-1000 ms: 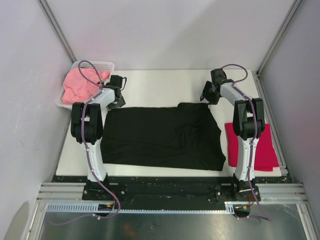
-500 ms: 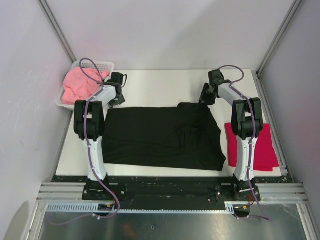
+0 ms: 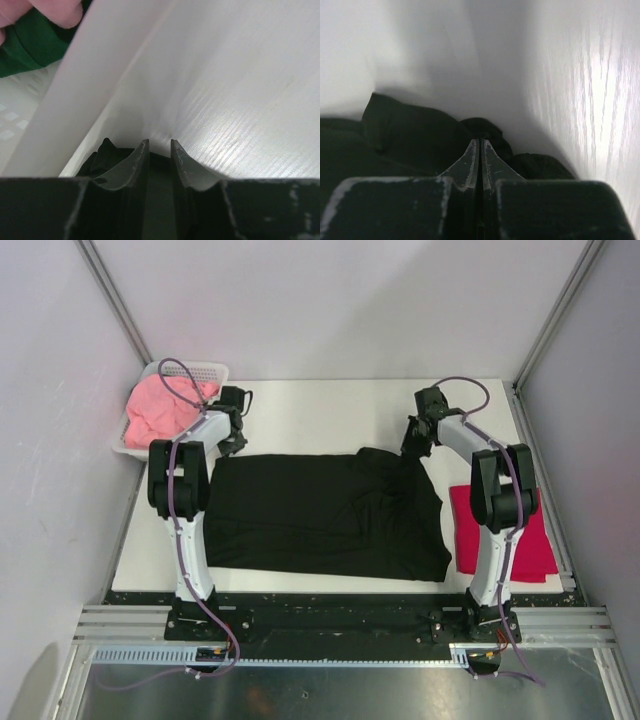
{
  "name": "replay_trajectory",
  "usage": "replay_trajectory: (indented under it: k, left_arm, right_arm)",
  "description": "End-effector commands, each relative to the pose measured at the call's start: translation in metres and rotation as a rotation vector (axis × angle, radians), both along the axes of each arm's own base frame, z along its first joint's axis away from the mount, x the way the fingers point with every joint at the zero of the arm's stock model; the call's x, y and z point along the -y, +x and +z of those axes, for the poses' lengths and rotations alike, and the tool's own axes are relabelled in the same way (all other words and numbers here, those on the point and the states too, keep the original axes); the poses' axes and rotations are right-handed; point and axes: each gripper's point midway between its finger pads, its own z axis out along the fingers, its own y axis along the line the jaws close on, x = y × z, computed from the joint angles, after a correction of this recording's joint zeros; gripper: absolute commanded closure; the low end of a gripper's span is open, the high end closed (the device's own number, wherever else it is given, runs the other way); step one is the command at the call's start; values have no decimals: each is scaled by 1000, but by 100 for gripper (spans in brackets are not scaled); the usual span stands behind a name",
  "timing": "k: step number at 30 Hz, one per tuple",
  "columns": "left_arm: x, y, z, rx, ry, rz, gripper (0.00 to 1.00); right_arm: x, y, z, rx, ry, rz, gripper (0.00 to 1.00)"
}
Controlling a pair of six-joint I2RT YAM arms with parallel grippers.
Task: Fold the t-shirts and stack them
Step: Grap the side of the flattened tshirt furthest away from the robot with both arms
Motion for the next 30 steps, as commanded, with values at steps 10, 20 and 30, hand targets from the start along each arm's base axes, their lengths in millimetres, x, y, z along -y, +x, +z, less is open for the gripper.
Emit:
replay_trajectory:
  k: [10,20,30]
  left_arm:
    - [14,6,38,78,-60,-45,71]
    - [16,0,46,85,-71,-73,67]
    - [15,-4,49,87,-68,-79,65]
  right_arm:
    - [-48,-61,58,180,-109,150,99]
    - [-33,-131,31,167,-130,175,58]
    - [-29,-99,67,272,-70,85,54]
